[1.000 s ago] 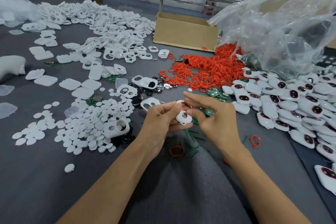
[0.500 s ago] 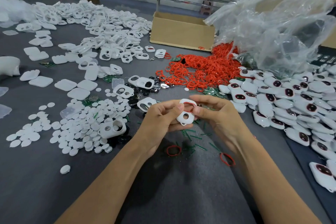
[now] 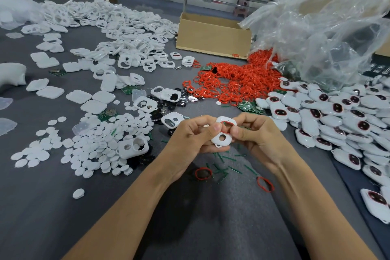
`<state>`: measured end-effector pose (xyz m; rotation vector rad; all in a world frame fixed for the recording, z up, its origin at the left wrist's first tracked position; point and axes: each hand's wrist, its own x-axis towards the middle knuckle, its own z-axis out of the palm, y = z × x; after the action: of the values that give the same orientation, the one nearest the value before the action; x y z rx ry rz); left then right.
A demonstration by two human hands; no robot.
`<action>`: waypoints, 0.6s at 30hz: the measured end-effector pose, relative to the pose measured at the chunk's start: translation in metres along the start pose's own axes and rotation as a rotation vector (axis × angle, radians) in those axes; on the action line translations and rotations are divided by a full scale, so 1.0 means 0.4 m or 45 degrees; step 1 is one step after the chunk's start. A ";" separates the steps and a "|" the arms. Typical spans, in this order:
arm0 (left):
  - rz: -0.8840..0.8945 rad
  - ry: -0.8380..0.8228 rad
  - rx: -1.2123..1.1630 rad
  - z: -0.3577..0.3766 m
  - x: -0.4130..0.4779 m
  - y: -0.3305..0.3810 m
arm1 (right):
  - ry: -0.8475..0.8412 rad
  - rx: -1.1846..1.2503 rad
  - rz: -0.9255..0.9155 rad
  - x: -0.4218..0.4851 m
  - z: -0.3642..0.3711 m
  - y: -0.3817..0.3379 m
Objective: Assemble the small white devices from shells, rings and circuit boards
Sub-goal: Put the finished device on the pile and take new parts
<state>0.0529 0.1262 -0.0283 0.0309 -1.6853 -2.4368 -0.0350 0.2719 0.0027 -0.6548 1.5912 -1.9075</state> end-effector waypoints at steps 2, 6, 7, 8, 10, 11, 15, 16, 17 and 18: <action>0.001 0.035 -0.003 0.000 0.003 -0.002 | 0.050 -0.071 -0.031 -0.001 0.006 0.000; 0.049 0.175 0.034 0.013 0.006 -0.009 | 0.217 -0.293 -0.095 0.004 0.030 0.010; 0.059 0.221 0.055 0.016 0.008 -0.012 | 0.261 -0.333 -0.110 0.005 0.036 0.013; 0.071 0.266 0.073 0.018 0.010 -0.014 | 0.290 -0.351 -0.119 0.007 0.042 0.014; 0.105 0.330 0.138 0.021 0.012 -0.017 | 0.299 -0.358 -0.120 0.006 0.047 0.013; 0.131 0.347 0.200 0.023 0.013 -0.020 | 0.305 -0.377 -0.124 0.005 0.047 0.014; 0.209 0.408 0.398 0.035 0.009 -0.028 | 0.449 -0.789 -0.271 0.008 0.057 0.032; 0.209 0.433 0.399 0.036 0.010 -0.028 | 0.494 -0.889 -0.308 0.011 0.064 0.038; 0.210 0.454 0.395 0.036 0.010 -0.027 | 0.525 -0.915 -0.325 0.013 0.073 0.041; 0.220 0.470 0.398 0.036 0.009 -0.026 | 0.551 -0.898 -0.335 0.015 0.081 0.040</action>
<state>0.0463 0.1427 -0.0323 0.3389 -1.7871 -1.8844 -0.0153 0.2427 -0.0074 -0.7901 2.6178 -1.7134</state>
